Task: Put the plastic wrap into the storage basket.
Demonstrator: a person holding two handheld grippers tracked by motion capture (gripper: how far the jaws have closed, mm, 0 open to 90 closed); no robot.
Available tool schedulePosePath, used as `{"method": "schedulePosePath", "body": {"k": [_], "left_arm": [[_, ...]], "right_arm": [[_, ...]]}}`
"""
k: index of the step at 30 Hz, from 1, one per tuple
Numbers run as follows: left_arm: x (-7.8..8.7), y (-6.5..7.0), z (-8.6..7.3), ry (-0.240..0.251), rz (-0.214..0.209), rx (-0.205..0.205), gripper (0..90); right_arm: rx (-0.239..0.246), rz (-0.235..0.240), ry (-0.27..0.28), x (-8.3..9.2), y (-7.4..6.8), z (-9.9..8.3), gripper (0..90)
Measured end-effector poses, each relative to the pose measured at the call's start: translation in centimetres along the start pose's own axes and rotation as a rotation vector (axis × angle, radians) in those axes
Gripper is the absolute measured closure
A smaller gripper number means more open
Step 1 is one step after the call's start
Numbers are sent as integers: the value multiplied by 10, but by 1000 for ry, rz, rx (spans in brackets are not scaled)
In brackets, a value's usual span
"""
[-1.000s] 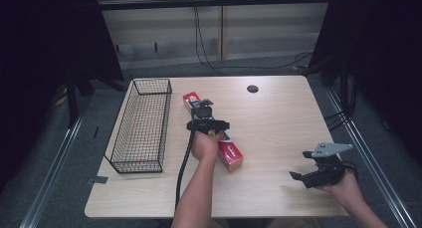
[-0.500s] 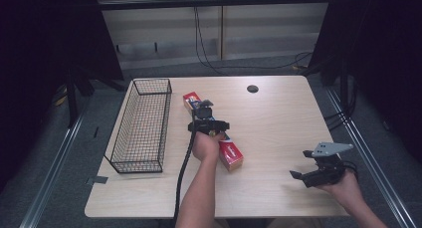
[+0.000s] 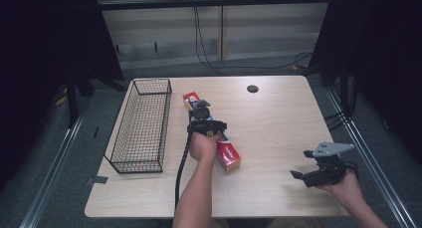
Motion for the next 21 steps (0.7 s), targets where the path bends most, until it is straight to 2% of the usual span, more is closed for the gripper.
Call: {"method": "schedulePosePath", "body": {"k": [4, 8, 9, 10, 14, 18, 21], "left_arm": [[4, -5, -2, -6, -22, 16, 201], [10, -11, -3, -25, -21, 4, 256], [10, -11, -4, -21, -21, 15, 267], [12, -14, -4, -27, -14, -4, 277], [19, -18, -6, -53, -9, -15, 324], [24, -23, -6, -77, 15, -40, 369], [25, -24, -5, -87, 29, -41, 380]], "right_arm": [[-5, 4, 6, 0, -1, 0, 114], [5, 6, 8, -1, -2, 1, 115], [4, 6, 6, -1, -3, 1, 116], [6, 8, 6, -1, -3, 2, 116], [4, 5, 8, -1, -3, 2, 116], [3, -1, 9, 1, -2, 2, 118], [6, -2, 0, 0, -2, 1, 119]]}}
Point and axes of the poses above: each handheld gripper's, and its own axes: x roughly backward along the jaws, z roughly out of its top, y roughly to its right, the point moved 7 cm from there along -x, roughly forward along the jaws, and after that the axes turned 3 degrees about -z, right-handed, at the moved point
